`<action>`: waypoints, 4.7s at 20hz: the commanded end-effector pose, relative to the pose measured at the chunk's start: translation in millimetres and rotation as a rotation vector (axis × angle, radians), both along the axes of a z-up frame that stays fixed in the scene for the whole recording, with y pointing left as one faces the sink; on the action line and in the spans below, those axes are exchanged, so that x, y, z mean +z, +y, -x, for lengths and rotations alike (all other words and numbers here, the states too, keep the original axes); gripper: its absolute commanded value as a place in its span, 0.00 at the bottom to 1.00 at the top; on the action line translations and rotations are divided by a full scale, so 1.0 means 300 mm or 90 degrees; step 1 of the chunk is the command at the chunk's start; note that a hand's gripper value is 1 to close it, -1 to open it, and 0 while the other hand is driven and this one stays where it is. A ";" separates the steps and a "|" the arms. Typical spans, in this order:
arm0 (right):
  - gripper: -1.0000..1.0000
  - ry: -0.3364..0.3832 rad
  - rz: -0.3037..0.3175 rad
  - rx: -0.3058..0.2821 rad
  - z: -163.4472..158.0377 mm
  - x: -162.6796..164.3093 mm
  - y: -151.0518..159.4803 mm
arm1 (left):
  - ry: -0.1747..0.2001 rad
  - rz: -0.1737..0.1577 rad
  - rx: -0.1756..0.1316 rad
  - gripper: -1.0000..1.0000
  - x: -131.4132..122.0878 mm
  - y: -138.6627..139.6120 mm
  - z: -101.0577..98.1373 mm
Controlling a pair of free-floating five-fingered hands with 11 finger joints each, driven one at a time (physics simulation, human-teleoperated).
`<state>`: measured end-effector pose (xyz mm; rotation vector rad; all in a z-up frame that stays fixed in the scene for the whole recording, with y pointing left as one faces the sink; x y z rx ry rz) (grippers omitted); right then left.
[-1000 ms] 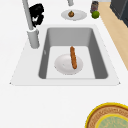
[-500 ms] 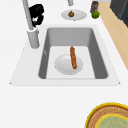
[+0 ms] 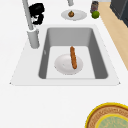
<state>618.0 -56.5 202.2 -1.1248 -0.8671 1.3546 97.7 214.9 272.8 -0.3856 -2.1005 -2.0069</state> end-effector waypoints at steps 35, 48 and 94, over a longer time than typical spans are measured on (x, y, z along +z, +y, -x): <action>0.00 0.207 -0.051 -0.012 0.049 0.428 -0.286 | 0.000 0.000 0.000 0.50 0.000 0.000 0.000; 0.00 0.190 -0.057 -0.009 0.387 0.440 -0.492 | 0.000 0.000 0.000 0.50 0.000 0.000 0.000; 0.00 0.327 -0.085 0.008 0.916 0.097 -1.253 | 0.000 0.000 0.000 0.50 0.000 0.000 0.000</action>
